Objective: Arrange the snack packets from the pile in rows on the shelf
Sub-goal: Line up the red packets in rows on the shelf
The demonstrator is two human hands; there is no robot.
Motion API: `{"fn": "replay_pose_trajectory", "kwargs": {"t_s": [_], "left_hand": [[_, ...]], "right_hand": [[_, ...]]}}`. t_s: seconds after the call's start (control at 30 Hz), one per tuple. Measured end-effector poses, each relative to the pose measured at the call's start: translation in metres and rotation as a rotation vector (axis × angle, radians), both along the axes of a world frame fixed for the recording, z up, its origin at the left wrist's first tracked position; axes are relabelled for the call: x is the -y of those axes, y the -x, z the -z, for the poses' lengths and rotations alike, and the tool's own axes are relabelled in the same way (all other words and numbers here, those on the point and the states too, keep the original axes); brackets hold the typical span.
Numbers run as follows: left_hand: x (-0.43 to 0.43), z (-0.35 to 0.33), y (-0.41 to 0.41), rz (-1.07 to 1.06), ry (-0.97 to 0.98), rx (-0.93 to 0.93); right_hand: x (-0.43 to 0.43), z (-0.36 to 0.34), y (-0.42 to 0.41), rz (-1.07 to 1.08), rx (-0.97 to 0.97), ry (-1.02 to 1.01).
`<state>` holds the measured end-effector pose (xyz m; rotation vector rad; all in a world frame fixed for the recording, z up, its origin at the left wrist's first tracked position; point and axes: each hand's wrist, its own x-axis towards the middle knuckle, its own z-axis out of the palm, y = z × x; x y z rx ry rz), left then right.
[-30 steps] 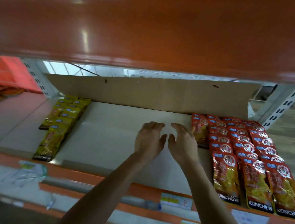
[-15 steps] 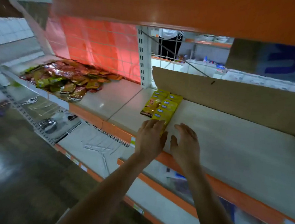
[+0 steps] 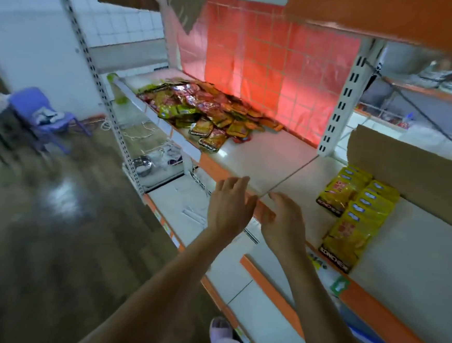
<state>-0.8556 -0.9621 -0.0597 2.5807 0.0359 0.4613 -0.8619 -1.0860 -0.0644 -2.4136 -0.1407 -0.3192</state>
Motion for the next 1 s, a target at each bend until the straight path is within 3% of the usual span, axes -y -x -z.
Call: {"fn": "replay_pose_trajectory", "kwargs": {"t_s": [0.3, 0.57, 0.73, 1.0], "left_hand": [[-0.086, -0.004, -0.104, -0.104, -0.073, -0.052], [-0.138, 0.005, -0.200, -0.210, -0.026, -0.154], [-0.153, 0.008, -0.232, -0.245, -0.026, -0.191], [-0.162, 0.006, -0.250, -0.312, 0.008, -0.293]], "right_hand": [[-0.089, -0.001, -0.116, -0.060, -0.080, -0.006], [-0.146, 0.000, -0.212, -0.052, -0.156, 0.030], [-0.167, 0.004, -0.237, 0.072, -0.203, 0.216], [-0.176, 0.006, -0.246, 0.126, -0.272, 0.265]]}}
